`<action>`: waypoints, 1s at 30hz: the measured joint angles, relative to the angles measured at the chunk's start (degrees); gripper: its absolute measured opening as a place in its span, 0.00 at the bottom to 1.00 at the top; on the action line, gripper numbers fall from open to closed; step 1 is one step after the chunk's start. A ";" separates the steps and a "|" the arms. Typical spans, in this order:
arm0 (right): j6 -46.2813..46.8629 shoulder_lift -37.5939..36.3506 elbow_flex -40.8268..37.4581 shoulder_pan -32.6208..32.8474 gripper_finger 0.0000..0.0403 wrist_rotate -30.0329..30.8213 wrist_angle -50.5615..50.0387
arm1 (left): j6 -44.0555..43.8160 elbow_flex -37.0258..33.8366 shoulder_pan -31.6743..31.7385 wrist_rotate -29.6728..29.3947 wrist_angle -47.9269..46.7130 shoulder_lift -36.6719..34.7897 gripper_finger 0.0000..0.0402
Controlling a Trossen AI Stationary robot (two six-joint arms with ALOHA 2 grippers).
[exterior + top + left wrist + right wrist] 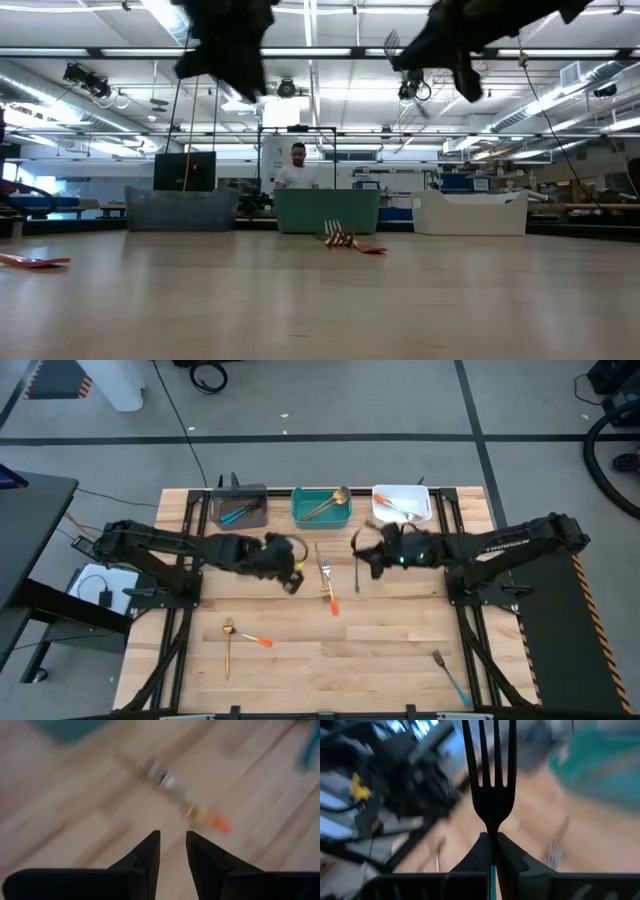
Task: Sort silverware by color (type)
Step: Put the blue fork into the black bin
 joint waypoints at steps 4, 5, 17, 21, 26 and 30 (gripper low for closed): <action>-8.95 0.50 0.04 -5.31 0.03 0.01 10.38 | 6.02 0.00 4.80 -0.03 12.09 0.00 0.26; -10.50 0.79 0.06 -6.51 0.03 0.00 12.34 | 7.62 0.00 5.90 -0.02 14.99 0.00 0.26; -15.04 7.56 2.16 -15.36 0.03 -6.88 20.74 | 19.69 0.00 17.22 1.26 37.19 0.00 0.26; -16.40 10.87 4.82 -17.15 0.03 -9.46 20.48 | 19.72 0.00 20.23 6.17 37.36 0.36 0.26; -17.96 13.11 8.57 -20.86 0.03 -13.42 19.23 | 23.84 -0.02 21.59 8.40 37.09 0.44 0.26; -18.31 13.37 11.28 -24.19 0.03 -15.24 17.25 | 25.67 -0.02 21.83 8.48 37.02 0.42 0.26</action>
